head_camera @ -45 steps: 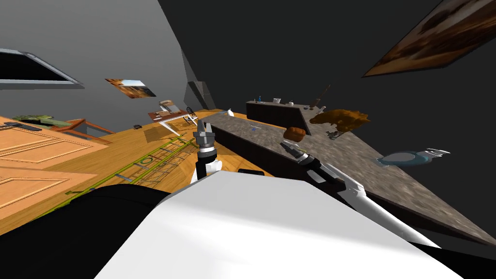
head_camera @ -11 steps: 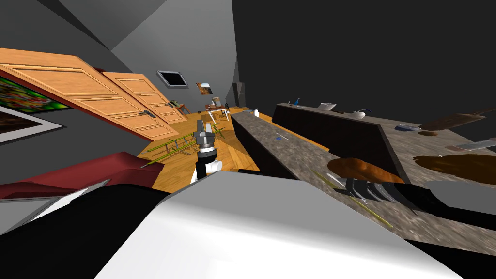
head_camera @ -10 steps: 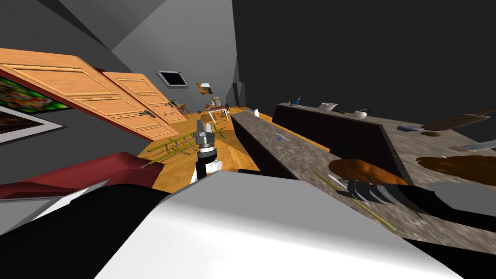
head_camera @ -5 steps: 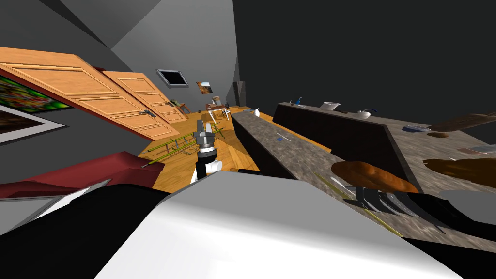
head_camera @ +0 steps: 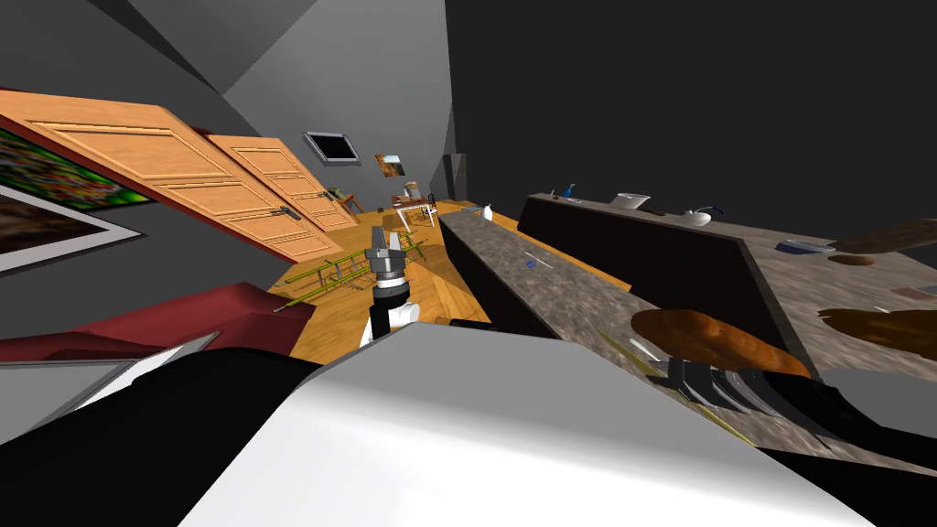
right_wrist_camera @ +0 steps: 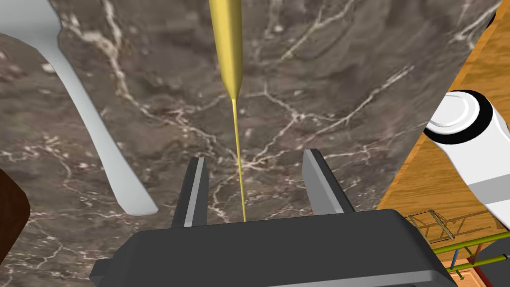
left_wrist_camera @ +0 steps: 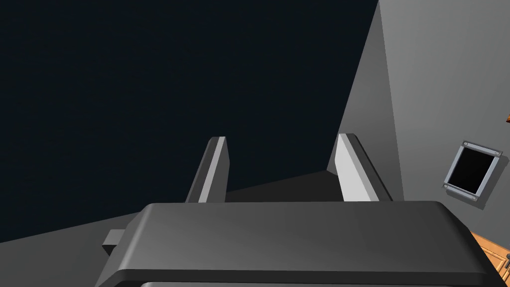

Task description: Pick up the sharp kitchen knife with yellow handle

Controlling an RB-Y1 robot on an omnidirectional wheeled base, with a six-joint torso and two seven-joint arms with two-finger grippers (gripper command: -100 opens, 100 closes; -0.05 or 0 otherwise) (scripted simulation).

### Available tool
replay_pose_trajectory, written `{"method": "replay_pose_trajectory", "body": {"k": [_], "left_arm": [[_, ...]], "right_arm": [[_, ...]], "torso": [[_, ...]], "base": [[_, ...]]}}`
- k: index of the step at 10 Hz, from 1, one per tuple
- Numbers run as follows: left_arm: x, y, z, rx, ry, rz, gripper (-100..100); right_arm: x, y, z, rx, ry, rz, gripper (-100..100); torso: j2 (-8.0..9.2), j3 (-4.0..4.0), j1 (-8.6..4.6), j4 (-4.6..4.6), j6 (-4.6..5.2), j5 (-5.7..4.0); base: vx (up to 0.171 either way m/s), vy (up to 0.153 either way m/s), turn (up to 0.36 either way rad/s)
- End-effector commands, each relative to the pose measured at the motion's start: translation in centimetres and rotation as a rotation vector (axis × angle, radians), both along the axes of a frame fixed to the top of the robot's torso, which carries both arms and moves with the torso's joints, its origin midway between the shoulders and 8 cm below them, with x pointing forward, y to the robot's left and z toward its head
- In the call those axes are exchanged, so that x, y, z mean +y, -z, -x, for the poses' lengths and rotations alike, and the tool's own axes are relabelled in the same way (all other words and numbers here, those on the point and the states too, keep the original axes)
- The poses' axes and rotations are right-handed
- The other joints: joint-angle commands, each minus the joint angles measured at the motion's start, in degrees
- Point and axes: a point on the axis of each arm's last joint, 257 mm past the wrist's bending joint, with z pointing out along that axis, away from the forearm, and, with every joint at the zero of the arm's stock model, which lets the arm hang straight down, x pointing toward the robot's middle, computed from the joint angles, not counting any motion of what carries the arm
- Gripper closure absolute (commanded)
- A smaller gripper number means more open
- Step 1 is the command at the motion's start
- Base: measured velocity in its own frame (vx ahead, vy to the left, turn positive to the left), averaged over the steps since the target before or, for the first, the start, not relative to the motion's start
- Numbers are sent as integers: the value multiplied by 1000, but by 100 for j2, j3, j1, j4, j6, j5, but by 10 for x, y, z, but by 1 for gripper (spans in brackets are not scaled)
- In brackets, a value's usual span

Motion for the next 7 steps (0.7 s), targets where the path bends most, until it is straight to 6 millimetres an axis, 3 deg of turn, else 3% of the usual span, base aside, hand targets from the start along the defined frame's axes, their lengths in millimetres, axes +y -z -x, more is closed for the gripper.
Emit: {"method": "replay_pose_trajectory", "body": {"k": [1,4,6,7], "left_arm": [[0,0,0,0,0,0,0],[0,0,0,0,0,0,0],[0,0,0,0,0,0,0],[0,0,0,0,0,0,0]], "right_arm": [[0,0,0,0,0,0,100],[-2,-1,-2,-4,0,6,100],[-14,-13,4,17,-14,34,-100],[-17,-17,4,21,-18,44,-100]], "torso": [[0,0,0,0,0,0],[-3,-4,-6,-5,0,-8],[-5,-5,-8,-6,0,-9],[14,5,13,-2,-2,-4]], "base": [[0,0,0],[0,0,0],[-37,32,38],[-121,114,83]]}}
